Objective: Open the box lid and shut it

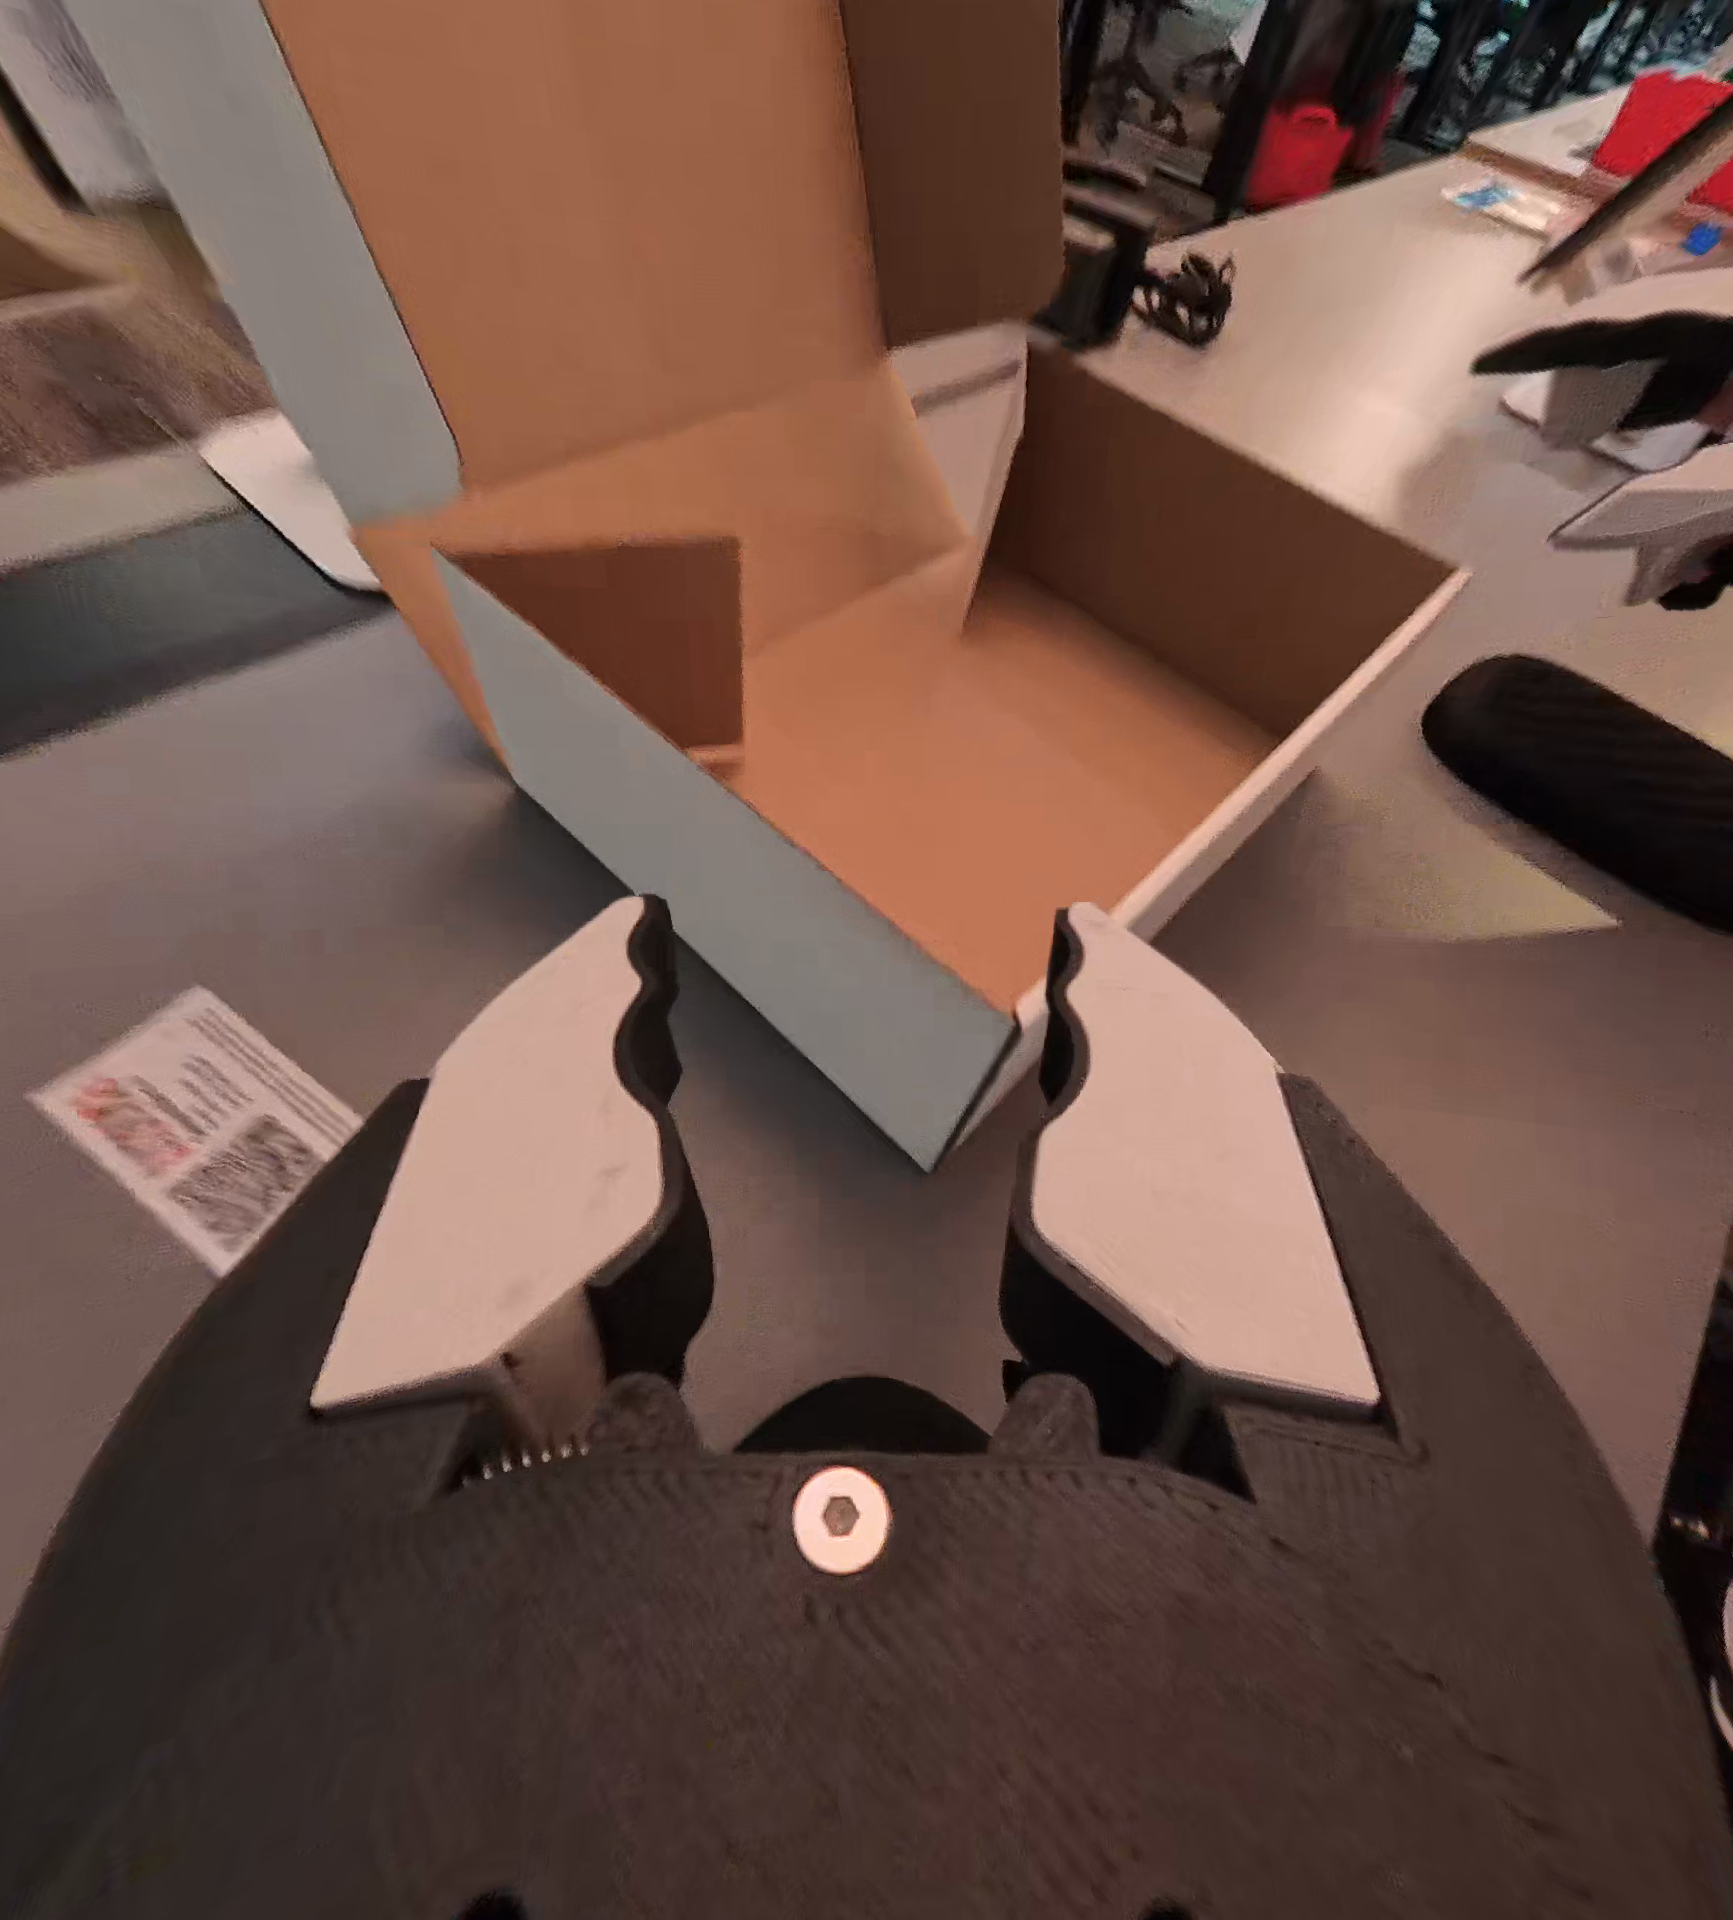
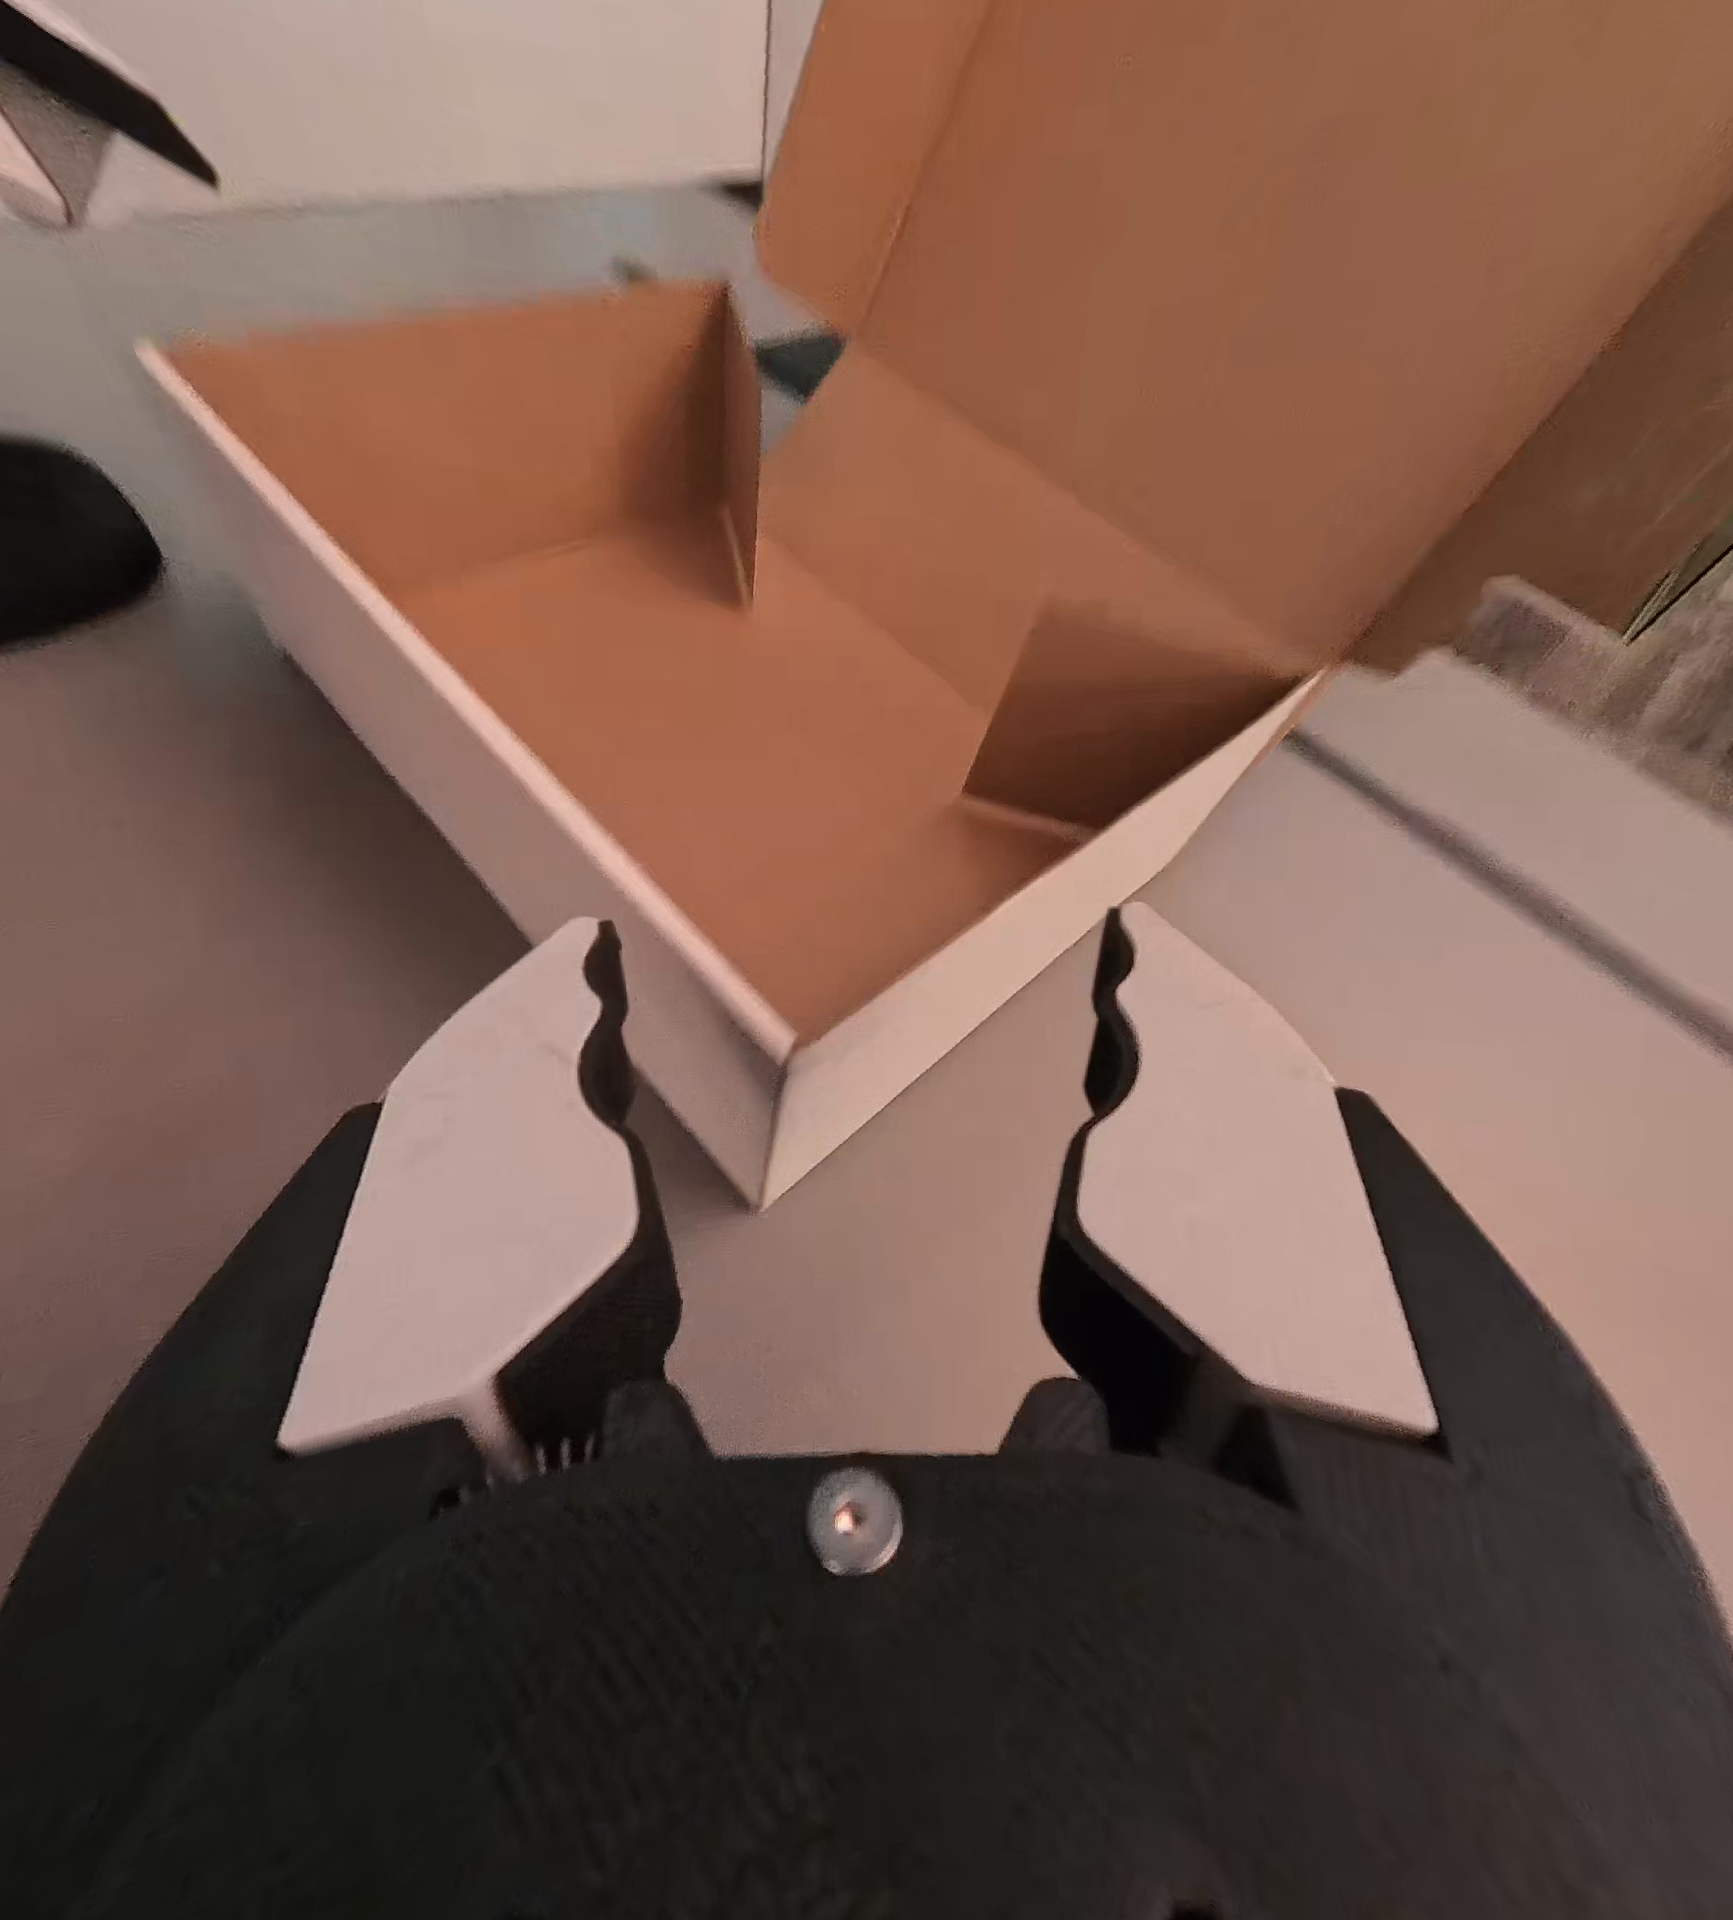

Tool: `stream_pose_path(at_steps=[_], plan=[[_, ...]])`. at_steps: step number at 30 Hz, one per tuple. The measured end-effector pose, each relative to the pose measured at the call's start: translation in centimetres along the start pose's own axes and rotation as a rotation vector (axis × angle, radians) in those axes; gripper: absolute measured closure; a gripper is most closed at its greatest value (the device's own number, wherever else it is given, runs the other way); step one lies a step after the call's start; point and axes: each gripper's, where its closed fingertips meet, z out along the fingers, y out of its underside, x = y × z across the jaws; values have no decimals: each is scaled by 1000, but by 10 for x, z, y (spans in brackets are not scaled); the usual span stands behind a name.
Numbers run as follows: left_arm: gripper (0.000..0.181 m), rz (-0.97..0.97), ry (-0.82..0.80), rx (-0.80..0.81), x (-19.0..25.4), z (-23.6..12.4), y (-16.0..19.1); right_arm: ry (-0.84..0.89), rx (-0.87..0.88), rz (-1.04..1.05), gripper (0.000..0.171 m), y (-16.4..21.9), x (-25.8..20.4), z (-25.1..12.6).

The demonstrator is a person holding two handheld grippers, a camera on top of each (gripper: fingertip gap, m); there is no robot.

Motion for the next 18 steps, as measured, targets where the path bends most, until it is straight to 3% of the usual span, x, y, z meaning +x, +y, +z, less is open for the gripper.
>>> stream_pose_path(at_steps=[6, 10, 14, 18], plan=[[112, 139, -93, 155, 5, -27, -117, 174, 294, 17, 84, -124, 73, -52], [110, 203, -285, 245, -11, -31, -184, 376, 425, 33, 85, -185, 109, -73], [108, 194, -422, 268, -32, -14, -202, 475, 399, 39, 88, -196, 127, -56], [104, 179, -595, 211, -71, 18, -186, 507, 272, 95, 89, -158, 148, -15]])
